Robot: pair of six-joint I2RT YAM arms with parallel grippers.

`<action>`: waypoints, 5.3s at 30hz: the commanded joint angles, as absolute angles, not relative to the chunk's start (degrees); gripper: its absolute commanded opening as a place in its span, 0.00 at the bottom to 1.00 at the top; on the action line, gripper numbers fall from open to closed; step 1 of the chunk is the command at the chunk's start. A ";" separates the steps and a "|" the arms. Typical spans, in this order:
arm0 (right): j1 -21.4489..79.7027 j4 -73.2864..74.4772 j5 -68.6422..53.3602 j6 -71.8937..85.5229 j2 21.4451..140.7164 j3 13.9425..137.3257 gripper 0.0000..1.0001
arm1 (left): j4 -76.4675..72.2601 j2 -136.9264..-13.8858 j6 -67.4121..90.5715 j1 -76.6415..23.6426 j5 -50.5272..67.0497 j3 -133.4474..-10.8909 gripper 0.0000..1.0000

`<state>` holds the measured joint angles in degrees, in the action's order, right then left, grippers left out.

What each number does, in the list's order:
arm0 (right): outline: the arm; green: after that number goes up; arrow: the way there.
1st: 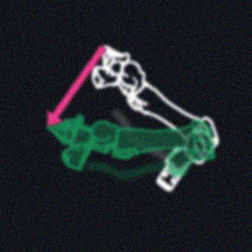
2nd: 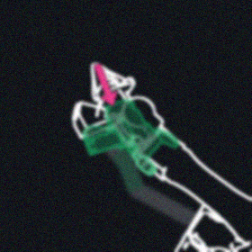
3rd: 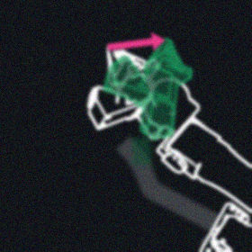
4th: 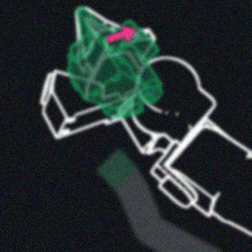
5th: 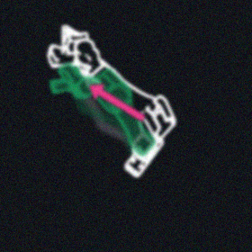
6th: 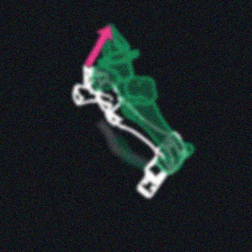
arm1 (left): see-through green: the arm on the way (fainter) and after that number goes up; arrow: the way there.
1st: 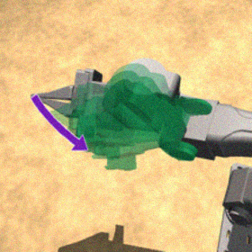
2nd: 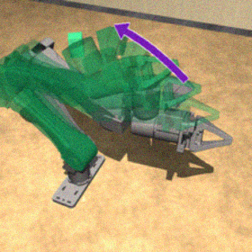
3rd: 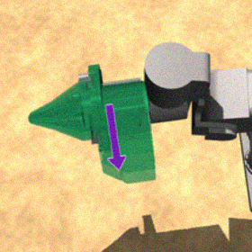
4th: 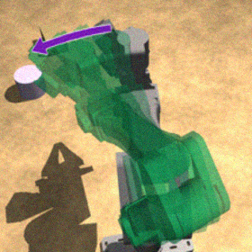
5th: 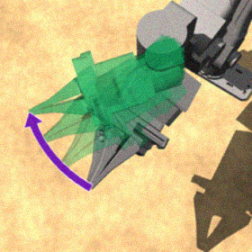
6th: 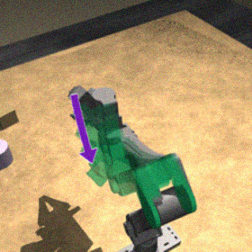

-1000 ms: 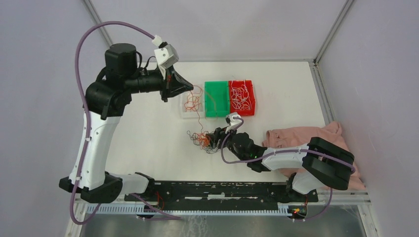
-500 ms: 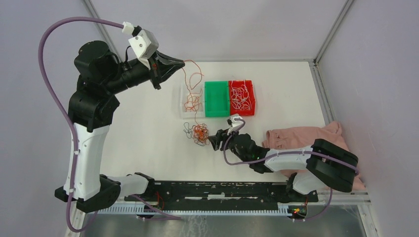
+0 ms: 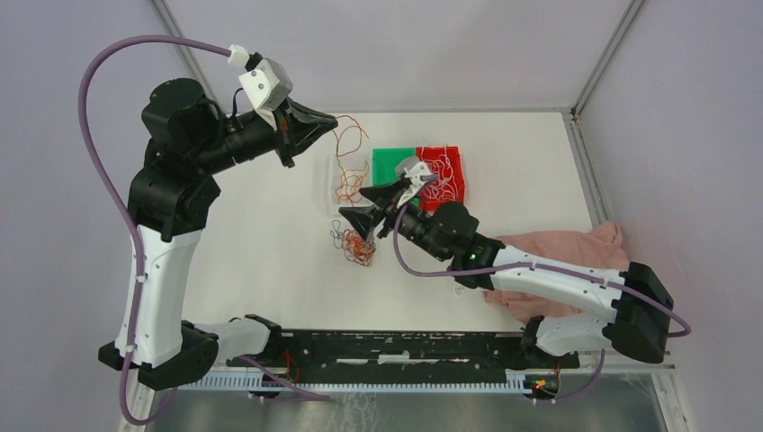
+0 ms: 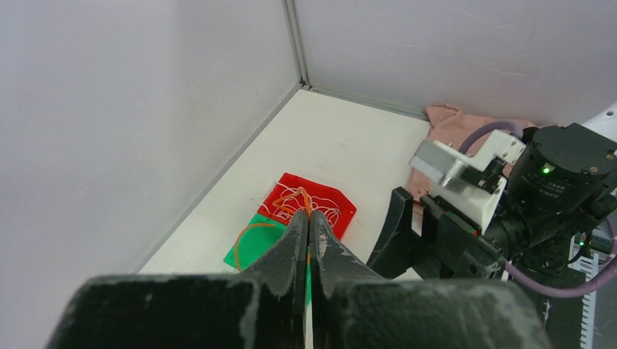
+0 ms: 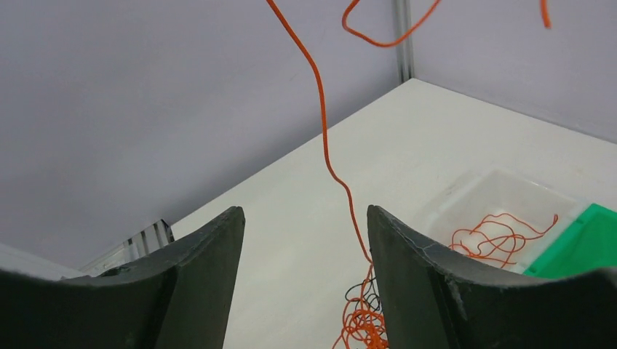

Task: Untangle the cables
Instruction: Untie the cable, then place the cable in the bin.

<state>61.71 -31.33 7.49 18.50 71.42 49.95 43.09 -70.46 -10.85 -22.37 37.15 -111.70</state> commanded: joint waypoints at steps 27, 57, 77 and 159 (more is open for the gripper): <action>61.62 -31.15 24.19 21.39 92.14 45.43 0.42 | 30.03 -70.31 -2.43 -22.60 35.10 -129.16 0.03; 60.46 -20.87 27.34 21.74 76.52 48.51 0.68 | 13.85 -64.82 -12.20 -22.67 16.65 -93.74 0.03; 54.68 -15.79 33.06 24.00 72.78 46.12 0.65 | 8.86 -75.01 -19.13 -22.58 14.70 -88.42 0.03; 52.76 -12.60 29.66 27.67 69.50 40.78 0.58 | 5.13 -108.71 -29.69 -22.08 1.78 -79.53 0.56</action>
